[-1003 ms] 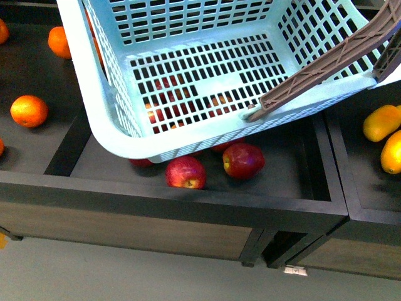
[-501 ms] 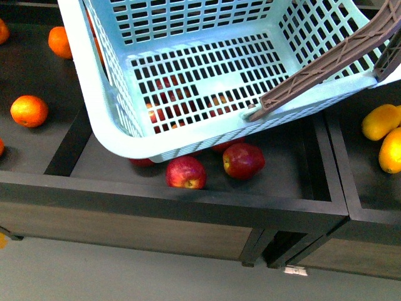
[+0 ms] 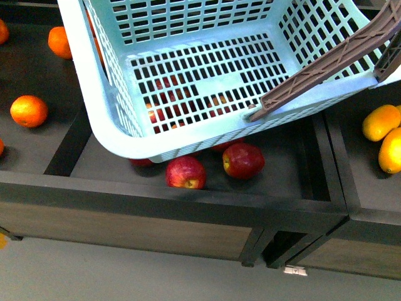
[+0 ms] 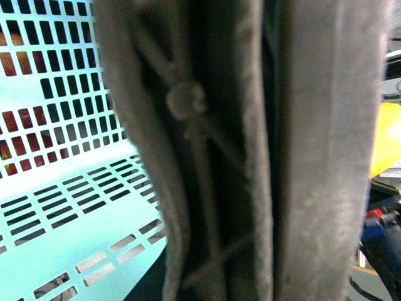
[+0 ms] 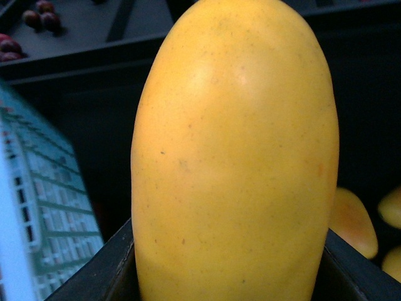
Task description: Pick mango and avocado into basket
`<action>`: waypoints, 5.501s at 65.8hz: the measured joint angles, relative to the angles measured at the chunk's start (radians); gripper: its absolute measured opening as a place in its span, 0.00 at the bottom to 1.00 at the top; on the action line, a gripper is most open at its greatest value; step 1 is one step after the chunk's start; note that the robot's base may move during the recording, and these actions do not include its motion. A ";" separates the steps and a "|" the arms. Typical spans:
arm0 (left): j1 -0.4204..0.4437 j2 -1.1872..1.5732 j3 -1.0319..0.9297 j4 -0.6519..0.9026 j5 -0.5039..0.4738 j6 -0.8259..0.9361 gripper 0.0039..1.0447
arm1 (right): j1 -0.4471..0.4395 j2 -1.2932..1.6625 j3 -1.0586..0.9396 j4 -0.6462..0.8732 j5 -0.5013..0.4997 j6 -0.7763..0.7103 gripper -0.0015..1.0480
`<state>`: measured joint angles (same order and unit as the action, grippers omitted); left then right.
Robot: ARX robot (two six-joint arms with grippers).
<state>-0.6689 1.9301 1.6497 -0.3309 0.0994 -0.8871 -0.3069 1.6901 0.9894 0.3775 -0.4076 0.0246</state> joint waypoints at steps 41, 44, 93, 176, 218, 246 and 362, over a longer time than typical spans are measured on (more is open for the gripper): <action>0.000 0.000 0.000 0.000 0.002 0.000 0.14 | 0.374 -0.121 -0.041 -0.074 0.189 -0.053 0.52; 0.000 0.000 0.000 0.000 0.002 0.000 0.14 | 0.388 -0.114 -0.033 -0.078 0.195 -0.060 0.52; 0.000 0.000 -0.006 0.000 -0.001 -0.003 0.14 | 0.379 -0.017 0.042 -0.009 0.439 -0.019 0.92; -0.002 0.000 -0.007 0.000 -0.005 0.000 0.14 | 0.303 -0.883 -0.903 0.333 0.407 -0.022 0.08; -0.002 0.000 -0.007 0.000 -0.002 0.000 0.14 | 0.303 -0.895 -0.904 0.332 0.408 -0.021 0.92; -0.010 0.000 -0.007 0.000 0.005 -0.002 0.14 | 0.303 -0.897 -0.904 0.331 0.410 -0.022 0.92; -0.002 -0.001 -0.011 0.001 -0.004 0.001 0.14 | 0.304 -0.900 -0.912 0.328 0.407 -0.022 0.92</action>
<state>-0.6704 1.9289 1.6386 -0.3298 0.0952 -0.8864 -0.0025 0.7906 0.0772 0.7059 -0.0002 0.0029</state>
